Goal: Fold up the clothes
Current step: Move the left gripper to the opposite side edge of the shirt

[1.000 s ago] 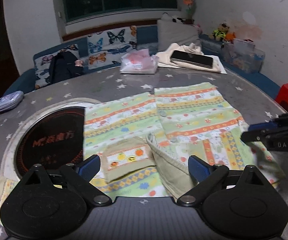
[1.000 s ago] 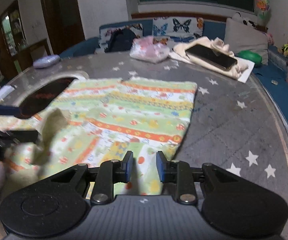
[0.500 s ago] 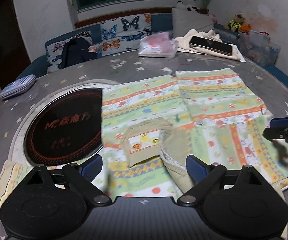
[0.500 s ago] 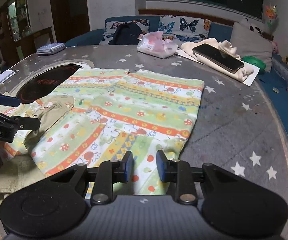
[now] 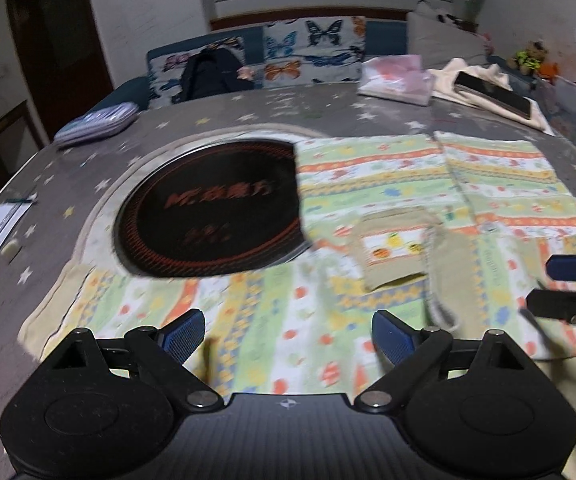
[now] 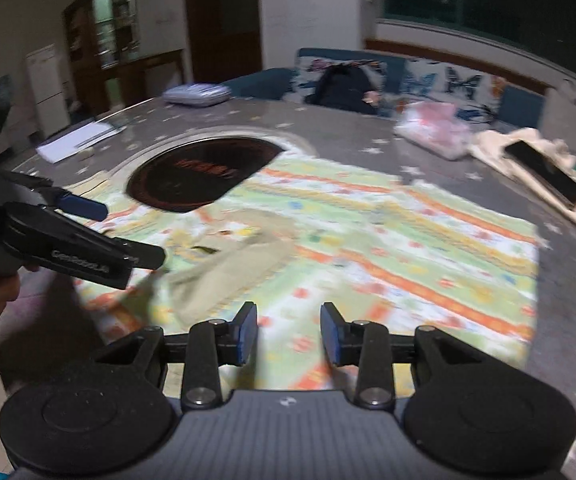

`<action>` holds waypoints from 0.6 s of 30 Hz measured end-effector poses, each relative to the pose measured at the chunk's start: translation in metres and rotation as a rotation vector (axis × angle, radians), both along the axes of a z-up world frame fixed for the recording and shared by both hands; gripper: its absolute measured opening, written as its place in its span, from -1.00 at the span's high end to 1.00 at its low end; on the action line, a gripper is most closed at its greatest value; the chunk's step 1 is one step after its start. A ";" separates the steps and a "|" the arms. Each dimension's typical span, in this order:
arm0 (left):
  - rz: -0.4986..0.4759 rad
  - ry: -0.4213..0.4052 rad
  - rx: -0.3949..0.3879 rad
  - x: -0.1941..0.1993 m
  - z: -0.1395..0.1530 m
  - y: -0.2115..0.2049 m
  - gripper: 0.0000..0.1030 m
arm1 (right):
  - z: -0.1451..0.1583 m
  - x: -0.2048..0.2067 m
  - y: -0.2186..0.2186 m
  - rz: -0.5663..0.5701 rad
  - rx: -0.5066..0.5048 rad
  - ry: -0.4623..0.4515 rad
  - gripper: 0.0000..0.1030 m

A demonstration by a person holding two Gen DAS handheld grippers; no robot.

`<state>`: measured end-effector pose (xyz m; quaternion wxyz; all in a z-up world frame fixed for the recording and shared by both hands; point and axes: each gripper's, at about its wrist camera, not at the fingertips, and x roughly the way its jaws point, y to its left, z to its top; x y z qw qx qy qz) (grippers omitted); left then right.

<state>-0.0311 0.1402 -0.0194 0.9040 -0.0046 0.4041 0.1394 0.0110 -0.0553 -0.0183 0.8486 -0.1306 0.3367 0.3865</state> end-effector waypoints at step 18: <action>0.399 -0.018 0.005 -0.045 0.004 0.099 -0.82 | -0.005 0.006 0.015 0.075 -0.032 0.002 0.11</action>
